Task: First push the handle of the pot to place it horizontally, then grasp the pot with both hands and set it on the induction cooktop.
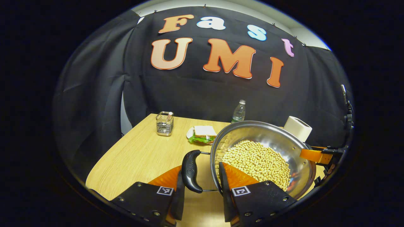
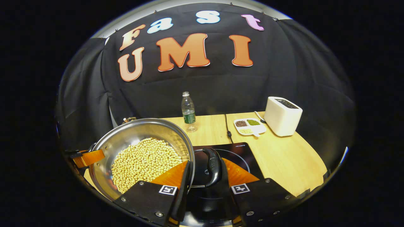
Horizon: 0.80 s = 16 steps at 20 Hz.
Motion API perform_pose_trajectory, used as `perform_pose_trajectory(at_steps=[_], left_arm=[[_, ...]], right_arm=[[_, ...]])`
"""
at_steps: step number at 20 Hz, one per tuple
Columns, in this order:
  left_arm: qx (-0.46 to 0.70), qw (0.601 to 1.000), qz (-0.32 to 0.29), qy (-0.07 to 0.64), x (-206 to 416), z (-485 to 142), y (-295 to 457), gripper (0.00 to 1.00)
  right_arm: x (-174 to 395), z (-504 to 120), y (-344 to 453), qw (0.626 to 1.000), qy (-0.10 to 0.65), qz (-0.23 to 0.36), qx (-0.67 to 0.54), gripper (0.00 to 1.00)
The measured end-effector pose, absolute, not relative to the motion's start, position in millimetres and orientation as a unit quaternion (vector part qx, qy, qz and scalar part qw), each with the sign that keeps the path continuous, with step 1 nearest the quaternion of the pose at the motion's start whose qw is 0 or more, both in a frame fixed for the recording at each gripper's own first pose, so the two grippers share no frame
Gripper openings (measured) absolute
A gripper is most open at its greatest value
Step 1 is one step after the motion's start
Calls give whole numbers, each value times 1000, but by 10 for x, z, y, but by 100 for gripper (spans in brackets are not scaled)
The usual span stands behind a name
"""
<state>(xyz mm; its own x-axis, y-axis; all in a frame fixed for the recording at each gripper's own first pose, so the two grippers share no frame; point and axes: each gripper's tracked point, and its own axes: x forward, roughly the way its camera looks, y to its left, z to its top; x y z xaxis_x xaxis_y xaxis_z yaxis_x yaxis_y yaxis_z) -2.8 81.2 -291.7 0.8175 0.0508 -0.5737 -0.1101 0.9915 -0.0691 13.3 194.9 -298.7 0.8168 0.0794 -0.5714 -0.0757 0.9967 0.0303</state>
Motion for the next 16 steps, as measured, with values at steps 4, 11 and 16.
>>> perform_pose_trajectory(at_steps=[4,11,16], left_arm=[[-49,951,23,304,29,-2938,404,52],[-32,949,-4,313,128,-2995,-121,51],[-26,948,-12,316,168,-3022,-355,52]], right_arm=[[89,-2953,1549,954,298,23,10,48],[64,-2979,1024,953,301,0,25,48],[78,-2996,784,952,305,-8,37,48]])
